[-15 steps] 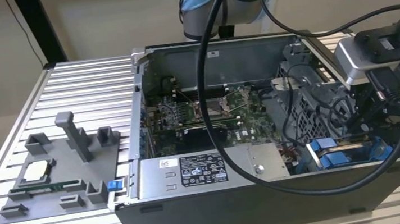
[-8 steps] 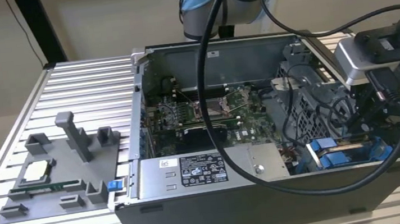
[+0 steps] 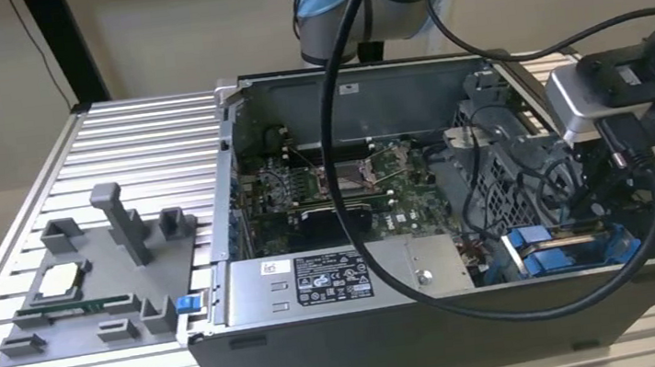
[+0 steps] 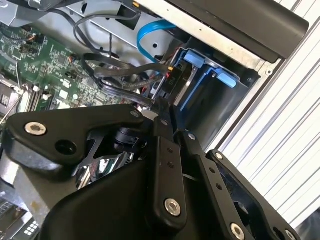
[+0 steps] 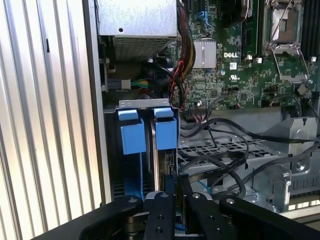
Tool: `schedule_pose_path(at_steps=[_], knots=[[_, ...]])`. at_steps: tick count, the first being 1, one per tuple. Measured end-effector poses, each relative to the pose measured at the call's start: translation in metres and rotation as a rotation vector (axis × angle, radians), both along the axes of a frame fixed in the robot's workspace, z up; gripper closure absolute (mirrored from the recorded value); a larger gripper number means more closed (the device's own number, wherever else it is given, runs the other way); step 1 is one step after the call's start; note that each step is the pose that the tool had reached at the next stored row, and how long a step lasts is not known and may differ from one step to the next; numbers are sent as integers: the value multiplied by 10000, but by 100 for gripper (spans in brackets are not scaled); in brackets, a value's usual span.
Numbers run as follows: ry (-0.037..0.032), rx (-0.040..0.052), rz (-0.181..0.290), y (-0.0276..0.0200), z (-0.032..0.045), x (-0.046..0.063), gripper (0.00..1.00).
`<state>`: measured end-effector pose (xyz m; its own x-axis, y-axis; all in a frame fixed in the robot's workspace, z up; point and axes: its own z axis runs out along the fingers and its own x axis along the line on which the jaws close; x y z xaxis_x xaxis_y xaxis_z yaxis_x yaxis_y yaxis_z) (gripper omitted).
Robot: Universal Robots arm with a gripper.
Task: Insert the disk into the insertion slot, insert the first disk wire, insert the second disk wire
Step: 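Insert the second disk wire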
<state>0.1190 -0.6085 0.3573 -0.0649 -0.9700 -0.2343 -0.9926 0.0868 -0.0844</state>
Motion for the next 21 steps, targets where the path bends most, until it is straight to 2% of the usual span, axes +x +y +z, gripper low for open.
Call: schedule_pose_path(at_steps=[3, 4, 6, 10, 11, 14, 17, 19, 21], knots=[[0, -10, 0, 6, -4, -29, 100], [0, -42, 0, 13, -8, -37, 100], [1, -193, 0, 36, -20, -51, 100], [-3, -574, 0, 109, -43, -73, 100], [-29, -653, 0, 131, -49, -78, 100], [-168, -832, -4, 184, -60, -95, 100], [-282, -874, -9, 218, -60, -107, 100], [-307, -897, -8, 229, -59, -114, 100], [-308, -982, -7, 239, -59, -121, 100]])
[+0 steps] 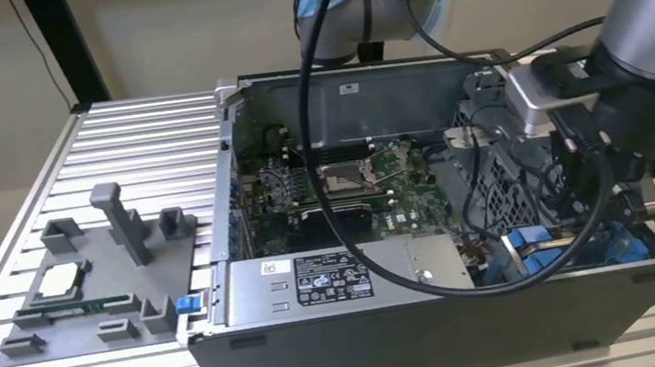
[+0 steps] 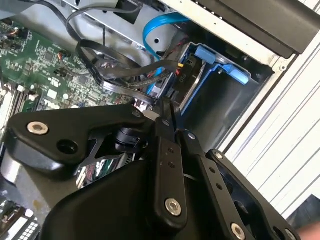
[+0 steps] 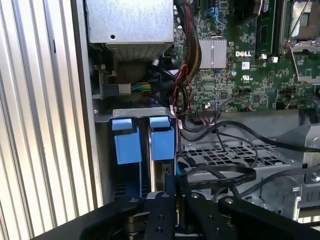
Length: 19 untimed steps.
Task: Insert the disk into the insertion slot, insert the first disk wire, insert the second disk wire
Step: 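Insert the second disk wire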
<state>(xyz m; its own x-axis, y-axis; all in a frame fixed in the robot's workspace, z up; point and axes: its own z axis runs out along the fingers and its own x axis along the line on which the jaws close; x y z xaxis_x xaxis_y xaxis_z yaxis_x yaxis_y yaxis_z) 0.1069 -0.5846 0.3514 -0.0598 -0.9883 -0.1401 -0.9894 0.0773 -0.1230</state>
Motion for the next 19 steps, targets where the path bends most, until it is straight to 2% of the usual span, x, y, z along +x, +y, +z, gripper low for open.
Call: schedule_pose_path(at_steps=[1, 7, 8, 11, 15, 16, 17, 18, 19], knots=[[0, -22, 0, 3, 6, -3, 100], [0, -24, 0, 3, 68, -10, 100], [-1, -18, 0, 4, 83, -10, 0], [-1, 50, -1, 3, 149, -12, 0], [-1, 301, 21, -8, 177, -1, 0], [49, 329, 24, -10, 180, 1, 0], [224, 331, 22, -10, 179, 4, 0], [313, 330, 20, -9, 179, 8, 0], [313, 330, 20, -9, 179, 8, 0]])
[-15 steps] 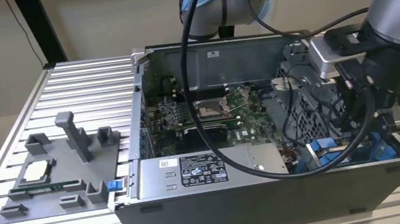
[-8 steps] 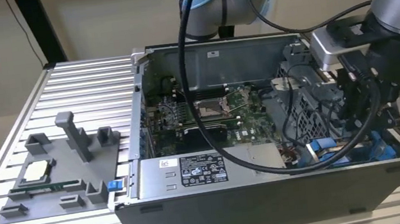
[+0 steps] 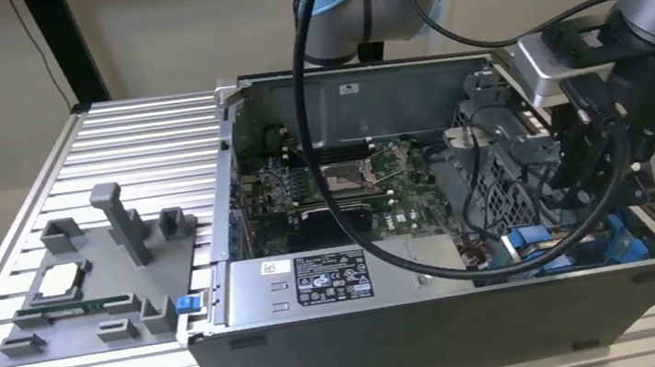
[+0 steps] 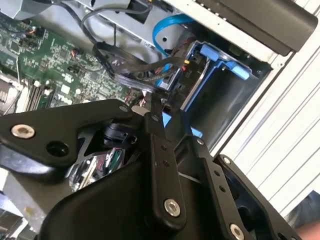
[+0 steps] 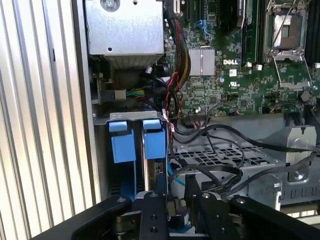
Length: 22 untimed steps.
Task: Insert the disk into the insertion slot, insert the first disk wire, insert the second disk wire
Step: 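Insert the second disk wire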
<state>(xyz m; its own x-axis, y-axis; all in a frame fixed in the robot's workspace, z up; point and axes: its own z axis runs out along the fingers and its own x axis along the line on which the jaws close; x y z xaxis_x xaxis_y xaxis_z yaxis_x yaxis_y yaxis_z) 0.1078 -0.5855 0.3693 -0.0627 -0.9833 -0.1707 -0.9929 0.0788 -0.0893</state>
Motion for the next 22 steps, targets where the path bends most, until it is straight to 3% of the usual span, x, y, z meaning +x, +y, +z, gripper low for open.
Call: schedule_pose_path(at_steps=[2, 6, 7, 11, 15, 20, 22], knots=[[2, -2, 1, 0, 9, 2, 0], [1, 14, 1, -1, 175, 2, 0], [1, 63, 4, -6, 189, 6, 0], [1, 308, 3, -86, 195, 20, 0], [1, 446, 3, -185, 176, 56, 0], [0, 473, 3, -207, 139, 218, 0], [27, 586, 3, -223, 130, 235, 0]])
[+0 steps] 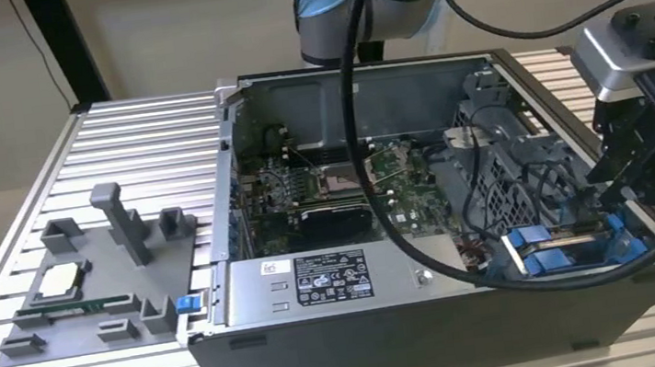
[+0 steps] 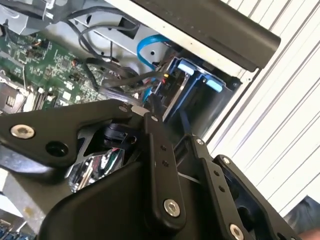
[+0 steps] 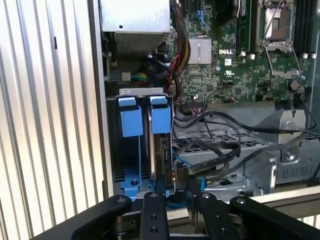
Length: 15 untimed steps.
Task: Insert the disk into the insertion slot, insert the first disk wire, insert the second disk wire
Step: 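Insert the second disk wire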
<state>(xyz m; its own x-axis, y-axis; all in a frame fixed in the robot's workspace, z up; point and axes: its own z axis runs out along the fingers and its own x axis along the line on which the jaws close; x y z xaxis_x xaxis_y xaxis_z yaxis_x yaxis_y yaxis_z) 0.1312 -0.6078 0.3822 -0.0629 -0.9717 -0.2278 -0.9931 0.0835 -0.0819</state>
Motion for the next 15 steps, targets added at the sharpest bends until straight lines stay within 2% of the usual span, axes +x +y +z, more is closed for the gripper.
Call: schedule_pose_path(at_steps=[2, 4, 5, 7, 9, 10, 13, 15], knots=[[67, 179, 0, -14, -2, 3, 0], [120, 396, 0, -28, -4, 10, 0], [151, 472, 0, -40, -8, 15, 0], [248, 533, -2, -72, -15, 18, 0], [391, 546, -5, -100, -25, 29, 0], [436, 556, -7, -106, -33, 45, 0], [478, 627, -7, -106, -50, 108, 0], [572, 693, -8, -106, -54, 114, 0]])
